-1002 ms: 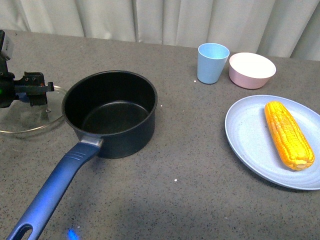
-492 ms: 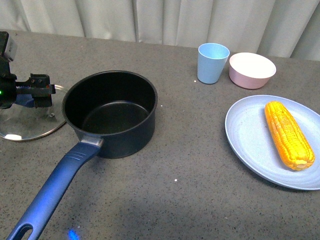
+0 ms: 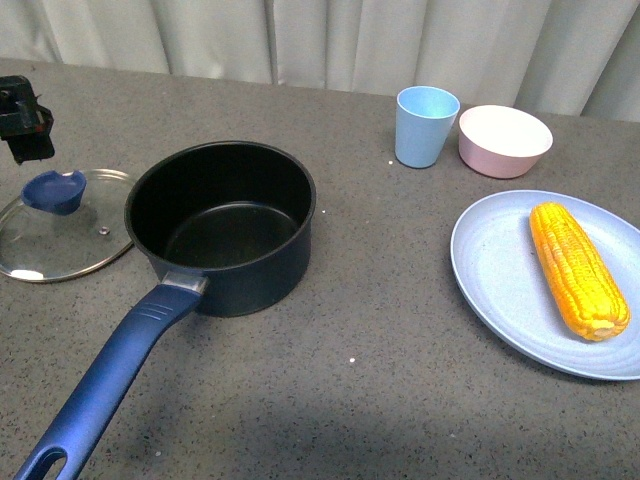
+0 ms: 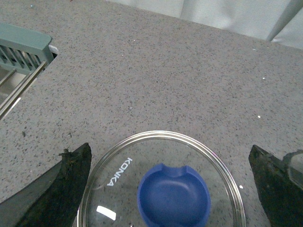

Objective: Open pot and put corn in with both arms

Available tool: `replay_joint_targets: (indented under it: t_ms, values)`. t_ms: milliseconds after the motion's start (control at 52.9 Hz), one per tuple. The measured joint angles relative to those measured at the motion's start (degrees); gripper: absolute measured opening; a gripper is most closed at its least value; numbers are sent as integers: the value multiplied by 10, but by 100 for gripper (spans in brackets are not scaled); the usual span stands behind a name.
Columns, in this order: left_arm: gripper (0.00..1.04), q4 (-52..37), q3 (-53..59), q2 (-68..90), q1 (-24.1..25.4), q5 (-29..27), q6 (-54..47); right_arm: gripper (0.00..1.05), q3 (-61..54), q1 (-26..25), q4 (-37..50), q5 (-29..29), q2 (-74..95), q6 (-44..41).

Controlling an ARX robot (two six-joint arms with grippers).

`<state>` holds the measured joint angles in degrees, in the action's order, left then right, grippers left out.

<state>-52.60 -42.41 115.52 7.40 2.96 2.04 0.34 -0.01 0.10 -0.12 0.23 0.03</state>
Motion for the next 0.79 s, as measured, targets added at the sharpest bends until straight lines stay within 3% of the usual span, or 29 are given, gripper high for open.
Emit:
replay_joint_targets:
  t_ms: [189,548,681,794]
  values:
    - [98,0,85,-111,-4,10,1,96,0,0,0,0,0,0]
    - [98,159,230,-440,-61,35,-16,96,0,0,0,0,0,0]
    - [77,-2,303,-472,-72,-26,-18,96,0,0,0,0,0,0]
    - [60,-17,330,-515,-72,-30,-18,96,0,0,0,0,0,0]
